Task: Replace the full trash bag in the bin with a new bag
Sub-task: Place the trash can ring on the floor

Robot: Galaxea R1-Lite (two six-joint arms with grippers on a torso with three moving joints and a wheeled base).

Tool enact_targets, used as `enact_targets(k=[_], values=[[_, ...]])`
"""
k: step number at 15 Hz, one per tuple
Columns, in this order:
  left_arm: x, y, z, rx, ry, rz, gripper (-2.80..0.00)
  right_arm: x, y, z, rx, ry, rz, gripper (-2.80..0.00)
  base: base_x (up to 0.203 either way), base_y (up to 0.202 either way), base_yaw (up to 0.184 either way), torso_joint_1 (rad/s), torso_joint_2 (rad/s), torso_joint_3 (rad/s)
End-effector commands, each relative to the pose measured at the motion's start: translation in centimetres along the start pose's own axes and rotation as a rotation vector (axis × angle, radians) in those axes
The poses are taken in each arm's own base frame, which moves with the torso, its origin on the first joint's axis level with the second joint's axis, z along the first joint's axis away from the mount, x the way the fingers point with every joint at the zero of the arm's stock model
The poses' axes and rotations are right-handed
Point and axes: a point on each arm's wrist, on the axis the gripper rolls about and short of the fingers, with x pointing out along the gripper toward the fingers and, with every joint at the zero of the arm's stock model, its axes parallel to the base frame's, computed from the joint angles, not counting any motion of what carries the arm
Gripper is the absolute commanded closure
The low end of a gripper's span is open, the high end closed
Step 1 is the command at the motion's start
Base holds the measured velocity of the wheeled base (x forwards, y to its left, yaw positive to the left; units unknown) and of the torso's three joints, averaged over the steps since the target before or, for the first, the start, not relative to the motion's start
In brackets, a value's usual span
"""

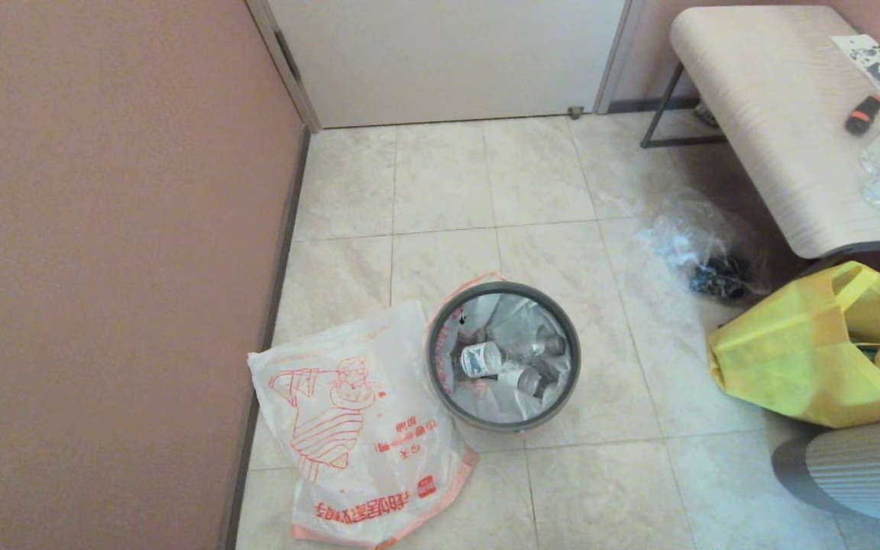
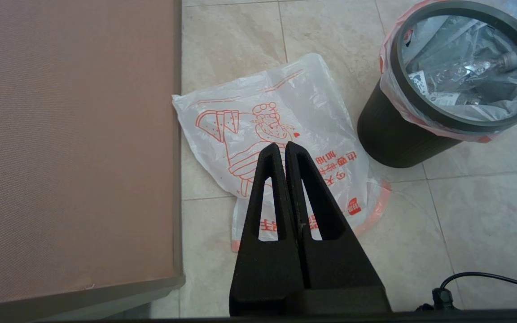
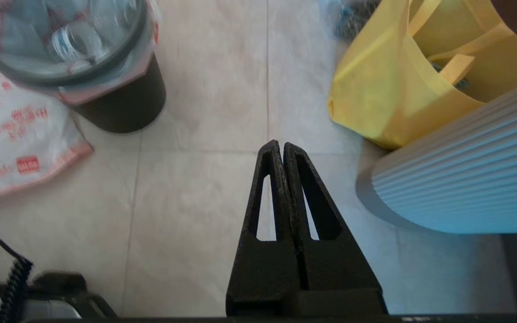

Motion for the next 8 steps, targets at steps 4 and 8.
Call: enact_targets(k=[4,8], values=[[0.0,0.0,0.0,0.000,0.001,0.000,0.00,1.7,-0.8,6.3,-0.010,0.066,0.003,0.00,0.000,0.000,0.000,0.000,0.00,0.000],[0.0,0.0,0.0,0.001,0.000,0.000,0.00,7.5,-1.7,12.8,-0.016,0.188,-0.006,0.00,0.000,0.000,0.000,0.000,0.00,0.000]])
